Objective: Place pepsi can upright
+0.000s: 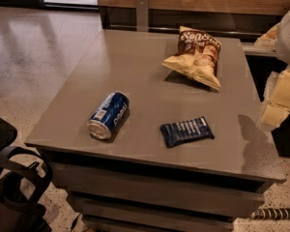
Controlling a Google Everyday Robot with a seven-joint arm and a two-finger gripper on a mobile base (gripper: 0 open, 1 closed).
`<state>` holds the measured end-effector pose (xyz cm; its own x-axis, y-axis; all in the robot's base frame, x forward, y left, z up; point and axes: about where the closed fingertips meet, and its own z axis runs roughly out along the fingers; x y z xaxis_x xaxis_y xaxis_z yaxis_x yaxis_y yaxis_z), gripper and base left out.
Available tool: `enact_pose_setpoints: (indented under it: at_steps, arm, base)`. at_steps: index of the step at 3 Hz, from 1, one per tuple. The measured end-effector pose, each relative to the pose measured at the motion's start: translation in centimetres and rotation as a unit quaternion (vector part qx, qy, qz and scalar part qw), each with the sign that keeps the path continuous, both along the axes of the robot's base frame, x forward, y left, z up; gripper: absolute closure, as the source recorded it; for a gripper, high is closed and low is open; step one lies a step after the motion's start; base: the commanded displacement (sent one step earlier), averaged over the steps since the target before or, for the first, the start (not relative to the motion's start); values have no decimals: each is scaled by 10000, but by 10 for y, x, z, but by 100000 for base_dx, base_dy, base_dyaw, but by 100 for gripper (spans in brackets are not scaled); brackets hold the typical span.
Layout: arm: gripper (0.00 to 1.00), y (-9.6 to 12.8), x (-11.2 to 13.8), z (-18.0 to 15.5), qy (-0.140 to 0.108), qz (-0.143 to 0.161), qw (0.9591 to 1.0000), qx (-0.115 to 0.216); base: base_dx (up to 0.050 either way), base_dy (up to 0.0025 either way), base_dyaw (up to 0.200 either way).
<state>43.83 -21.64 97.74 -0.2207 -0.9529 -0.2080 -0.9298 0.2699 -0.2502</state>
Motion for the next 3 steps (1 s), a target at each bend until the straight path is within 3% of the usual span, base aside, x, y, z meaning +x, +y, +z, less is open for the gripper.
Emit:
enact_pose_setpoints:
  at_steps: [1,2,3]
  arm:
    - [0,0,0,0,-1,0,10000,0]
    - [0,3,6,-6,32,-182,9995,240]
    - [0,31,16,-16,173,-426,9961,748]
  base:
    - [0,0,0]
    - [0,0,0]
    - [0,0,0]
